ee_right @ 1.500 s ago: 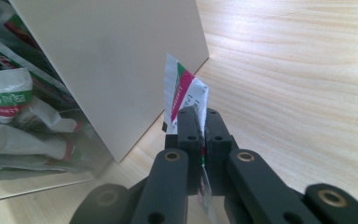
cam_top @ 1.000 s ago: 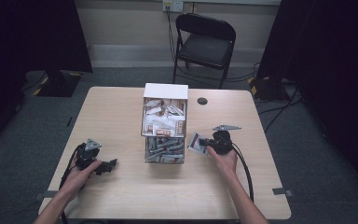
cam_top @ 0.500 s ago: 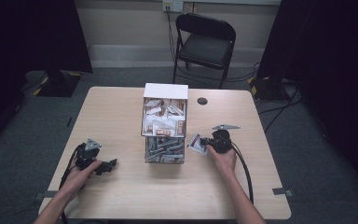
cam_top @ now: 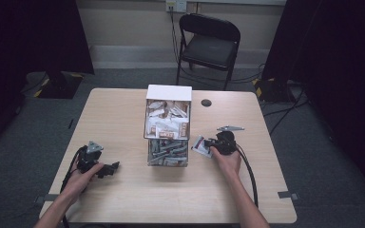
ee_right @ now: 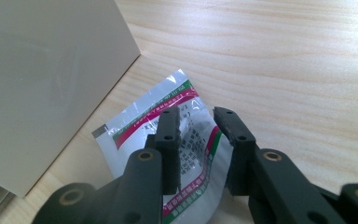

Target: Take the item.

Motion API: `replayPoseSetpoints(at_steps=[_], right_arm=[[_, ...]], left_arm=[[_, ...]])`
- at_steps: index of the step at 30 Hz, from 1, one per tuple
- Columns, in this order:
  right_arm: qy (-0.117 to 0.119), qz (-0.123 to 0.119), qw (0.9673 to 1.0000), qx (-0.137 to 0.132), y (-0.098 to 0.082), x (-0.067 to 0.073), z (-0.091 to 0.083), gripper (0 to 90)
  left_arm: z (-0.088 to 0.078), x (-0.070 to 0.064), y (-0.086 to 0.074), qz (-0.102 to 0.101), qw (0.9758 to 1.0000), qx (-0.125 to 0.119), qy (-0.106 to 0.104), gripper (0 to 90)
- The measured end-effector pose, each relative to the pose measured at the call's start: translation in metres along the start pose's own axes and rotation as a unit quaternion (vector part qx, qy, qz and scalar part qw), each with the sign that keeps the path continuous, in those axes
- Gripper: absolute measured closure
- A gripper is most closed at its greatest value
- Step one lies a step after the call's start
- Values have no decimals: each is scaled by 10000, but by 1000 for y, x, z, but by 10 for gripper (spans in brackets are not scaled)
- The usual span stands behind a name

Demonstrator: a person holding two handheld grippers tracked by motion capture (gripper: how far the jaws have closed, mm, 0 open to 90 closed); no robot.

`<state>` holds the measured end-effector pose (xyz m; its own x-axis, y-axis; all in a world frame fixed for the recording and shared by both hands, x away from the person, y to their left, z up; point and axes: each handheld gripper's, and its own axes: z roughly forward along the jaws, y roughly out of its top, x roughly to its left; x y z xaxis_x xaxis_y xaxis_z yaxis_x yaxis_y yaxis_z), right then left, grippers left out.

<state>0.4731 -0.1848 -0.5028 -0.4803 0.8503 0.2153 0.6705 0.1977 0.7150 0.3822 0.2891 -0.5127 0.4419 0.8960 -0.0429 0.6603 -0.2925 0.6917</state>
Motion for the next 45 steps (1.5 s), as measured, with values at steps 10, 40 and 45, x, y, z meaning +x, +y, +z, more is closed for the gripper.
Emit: replayPoseSetpoints(at_steps=[10, 40, 45], right_arm=[[-5, 39, 9999, -159, 5, -3, -9, 563], [-19, 86, 9987, -500, 1, -4, -89, 142], [-104, 11, 9986, -513, -5, -2, -105, 142]], left_arm=[[0, 0, 0, -6, 10000, 10, -6, 0], [0, 0, 0, -28, 10000, -10, 5, 0], [0, -1, 0, -35, 10000, -23, 11, 0]])
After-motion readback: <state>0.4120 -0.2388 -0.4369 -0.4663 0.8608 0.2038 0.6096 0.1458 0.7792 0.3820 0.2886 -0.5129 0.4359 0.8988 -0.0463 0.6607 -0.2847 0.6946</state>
